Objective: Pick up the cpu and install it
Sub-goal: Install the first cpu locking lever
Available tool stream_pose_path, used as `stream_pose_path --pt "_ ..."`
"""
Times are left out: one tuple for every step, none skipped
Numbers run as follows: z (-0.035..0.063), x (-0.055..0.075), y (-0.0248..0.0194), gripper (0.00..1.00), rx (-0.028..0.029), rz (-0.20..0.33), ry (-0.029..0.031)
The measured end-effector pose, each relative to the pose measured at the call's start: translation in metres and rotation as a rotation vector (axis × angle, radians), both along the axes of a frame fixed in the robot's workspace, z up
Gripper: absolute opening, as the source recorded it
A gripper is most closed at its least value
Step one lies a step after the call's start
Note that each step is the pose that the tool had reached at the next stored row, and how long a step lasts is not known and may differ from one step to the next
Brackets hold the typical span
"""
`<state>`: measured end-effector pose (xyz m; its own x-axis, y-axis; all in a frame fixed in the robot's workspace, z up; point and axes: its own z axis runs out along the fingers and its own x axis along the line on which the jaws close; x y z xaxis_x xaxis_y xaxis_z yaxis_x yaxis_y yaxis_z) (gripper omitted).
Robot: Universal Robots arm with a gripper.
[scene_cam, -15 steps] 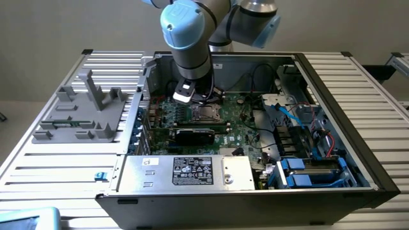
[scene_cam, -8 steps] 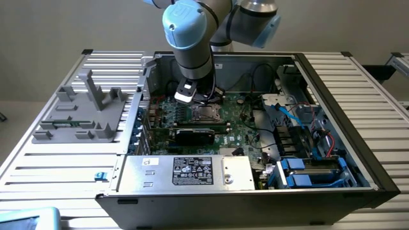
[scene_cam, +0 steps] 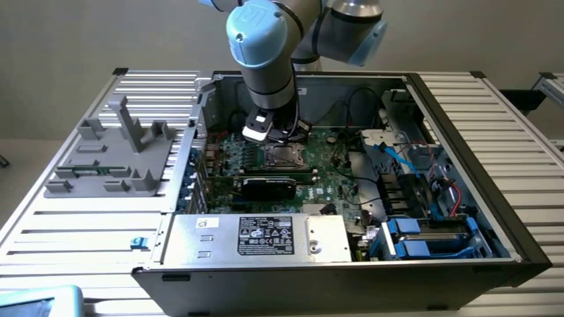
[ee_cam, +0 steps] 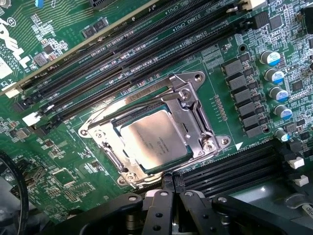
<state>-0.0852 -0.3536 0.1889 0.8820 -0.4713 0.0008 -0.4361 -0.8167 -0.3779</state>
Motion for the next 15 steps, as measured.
stream_pose_path --pt "0.0 0.0004 0.0 0.12 -0.0002 -0.002 0.0001" --pt "0.0001 0.0009 0.0 0.12 -0.0002 -0.003 0.0001" --pt "0.0 0.0014 0.0001 0.12 -0.0002 -0.005 0.0001" --pt "0.0001 0.0019 0.0002 0.12 -0.0002 -0.006 0.0001" --pt "0.0001 0.0023 0.0003 0.12 -0.0002 -0.007 0.0001" --pt "0.0 0.0026 0.0005 0.12 -0.0002 -0.009 0.0001" --pt "0.0 0.003 0.0007 0.12 -0.0002 -0.01 0.0001" --pt "0.0001 0.0034 0.0008 0.12 -0.0002 -0.011 0.0001" --pt "0.0 0.0038 0.001 0.12 -0.0001 -0.013 0.0001" --pt "0.0 0.0042 0.0011 0.12 -0.0001 -0.014 0.0001" --pt "0.0001 0.0046 0.0012 0.12 -0.0002 -0.016 0.0001" --pt "0.0 0.0049 0.0013 0.12 -0.0001 -0.017 0.0" --pt "0.0 0.0051 0.0013 0.12 0.0 -0.018 0.0" --pt "0.0 0.0055 0.0013 0.12 -0.0001 -0.019 0.0001" --pt "0.0 0.0059 0.0013 0.12 -0.0001 -0.02 0.0001"
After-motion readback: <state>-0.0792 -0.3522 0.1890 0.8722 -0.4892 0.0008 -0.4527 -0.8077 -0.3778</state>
